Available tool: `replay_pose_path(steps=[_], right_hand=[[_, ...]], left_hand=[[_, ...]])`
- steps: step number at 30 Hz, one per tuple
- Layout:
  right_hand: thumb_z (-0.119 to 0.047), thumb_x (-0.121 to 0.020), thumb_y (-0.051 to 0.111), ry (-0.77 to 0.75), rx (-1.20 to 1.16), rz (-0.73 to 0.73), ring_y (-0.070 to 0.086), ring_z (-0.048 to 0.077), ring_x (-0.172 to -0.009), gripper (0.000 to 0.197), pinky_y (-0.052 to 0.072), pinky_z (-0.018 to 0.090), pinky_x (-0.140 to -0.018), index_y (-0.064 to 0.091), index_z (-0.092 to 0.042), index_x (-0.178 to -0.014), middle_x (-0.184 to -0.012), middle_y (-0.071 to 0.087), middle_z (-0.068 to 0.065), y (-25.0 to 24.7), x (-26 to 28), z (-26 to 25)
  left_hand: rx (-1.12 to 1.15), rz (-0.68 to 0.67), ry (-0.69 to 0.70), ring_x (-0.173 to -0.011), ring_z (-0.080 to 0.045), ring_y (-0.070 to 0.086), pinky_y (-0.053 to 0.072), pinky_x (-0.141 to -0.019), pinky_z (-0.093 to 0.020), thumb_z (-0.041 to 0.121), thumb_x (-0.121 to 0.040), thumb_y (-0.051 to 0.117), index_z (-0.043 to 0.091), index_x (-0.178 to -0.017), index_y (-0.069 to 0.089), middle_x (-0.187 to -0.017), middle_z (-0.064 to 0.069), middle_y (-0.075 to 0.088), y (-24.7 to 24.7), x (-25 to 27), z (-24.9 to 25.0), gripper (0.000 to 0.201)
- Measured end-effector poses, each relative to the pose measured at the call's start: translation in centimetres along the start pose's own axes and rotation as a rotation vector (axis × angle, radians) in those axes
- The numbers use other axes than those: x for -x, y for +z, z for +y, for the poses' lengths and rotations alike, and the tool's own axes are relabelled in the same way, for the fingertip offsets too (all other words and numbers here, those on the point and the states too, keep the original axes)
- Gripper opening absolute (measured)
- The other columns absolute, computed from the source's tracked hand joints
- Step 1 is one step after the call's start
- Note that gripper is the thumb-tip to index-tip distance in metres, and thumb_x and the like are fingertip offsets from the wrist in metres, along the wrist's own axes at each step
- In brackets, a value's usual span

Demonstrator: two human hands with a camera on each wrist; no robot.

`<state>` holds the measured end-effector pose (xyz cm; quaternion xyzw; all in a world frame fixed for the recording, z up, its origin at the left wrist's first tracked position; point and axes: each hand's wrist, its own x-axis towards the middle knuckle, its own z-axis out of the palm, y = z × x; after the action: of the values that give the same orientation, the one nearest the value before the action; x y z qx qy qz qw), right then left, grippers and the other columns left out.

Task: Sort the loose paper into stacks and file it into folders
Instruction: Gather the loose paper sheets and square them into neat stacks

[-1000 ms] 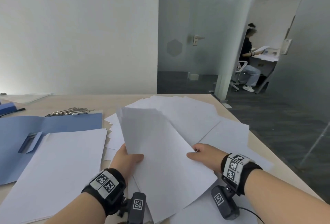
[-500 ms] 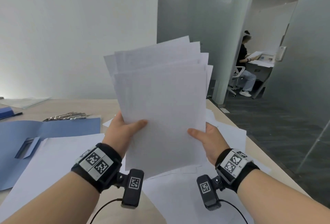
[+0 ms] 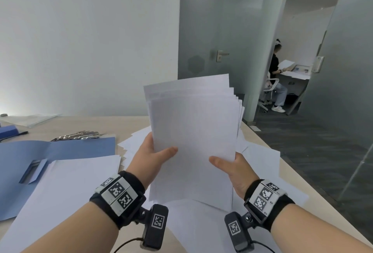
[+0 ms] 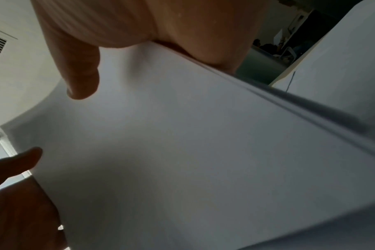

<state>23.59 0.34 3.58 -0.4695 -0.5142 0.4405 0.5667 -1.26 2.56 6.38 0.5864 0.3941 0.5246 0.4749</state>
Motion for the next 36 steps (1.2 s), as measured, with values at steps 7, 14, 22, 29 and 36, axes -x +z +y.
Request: replay_pose_path(steps=[7,14,22,29,36], right_hand=[[-0.028,-0.068,0.086,-0.023,-0.114,0.04,0.074,0.026,-0.102,0.043,0.055,0.036,-0.088,0.075,-0.01,-0.106,-0.104,0.078,0.008,-1.1,0.2,0.1],[-0.022,-0.069,0.088,-0.089,-0.152,0.054,0.075,0.026,-0.097,0.04,0.057,0.034,-0.082,0.075,-0.008,-0.104,-0.101,0.078,0.01,-0.7,-0.6,-1.0],[-0.016,-0.077,0.085,-0.054,-0.157,0.067,0.074,0.027,-0.099,0.028,0.055,0.035,-0.085,0.076,-0.008,-0.103,-0.102,0.078,0.01,-0.7,-0.3,0.3],[-0.016,-0.075,0.083,-0.026,-0.17,0.053,0.074,0.029,-0.1,0.027,0.055,0.042,-0.09,0.077,-0.01,-0.101,-0.103,0.078,0.012,-0.7,0.2,0.8],[-0.02,-0.074,0.084,-0.025,-0.156,0.09,0.073,0.031,-0.102,0.034,0.055,0.047,-0.095,0.076,-0.007,-0.105,-0.105,0.077,0.013,-0.8,-0.3,0.3]], left_hand=[[0.034,0.018,0.027,-0.111,-0.018,0.07,0.054,-0.098,-0.048,0.019,-0.076,0.074,0.034,-0.133,0.053,-0.12,0.004,0.072,-0.4,0.8,-0.5,0.063],[-0.041,-0.064,0.029,-0.118,-0.017,0.066,0.052,-0.101,-0.048,0.021,-0.076,0.079,0.042,-0.14,0.046,-0.128,0.009,0.068,0.4,0.7,-0.2,0.075],[-0.013,-0.012,-0.045,-0.112,-0.015,0.069,0.053,-0.101,-0.046,0.022,-0.074,0.079,0.03,-0.13,0.055,-0.121,0.006,0.072,1.3,1.7,-2.2,0.062],[-0.038,0.036,-0.139,-0.097,-0.012,0.074,0.055,-0.095,-0.04,0.014,-0.09,0.073,0.023,-0.116,0.067,-0.107,0.007,0.078,1.3,2.2,-2.6,0.028],[-0.021,0.046,-0.173,-0.095,-0.018,0.075,0.056,-0.089,-0.038,0.019,-0.096,0.066,0.016,-0.108,0.075,-0.102,0.001,0.079,1.3,2.1,-2.3,0.015]])
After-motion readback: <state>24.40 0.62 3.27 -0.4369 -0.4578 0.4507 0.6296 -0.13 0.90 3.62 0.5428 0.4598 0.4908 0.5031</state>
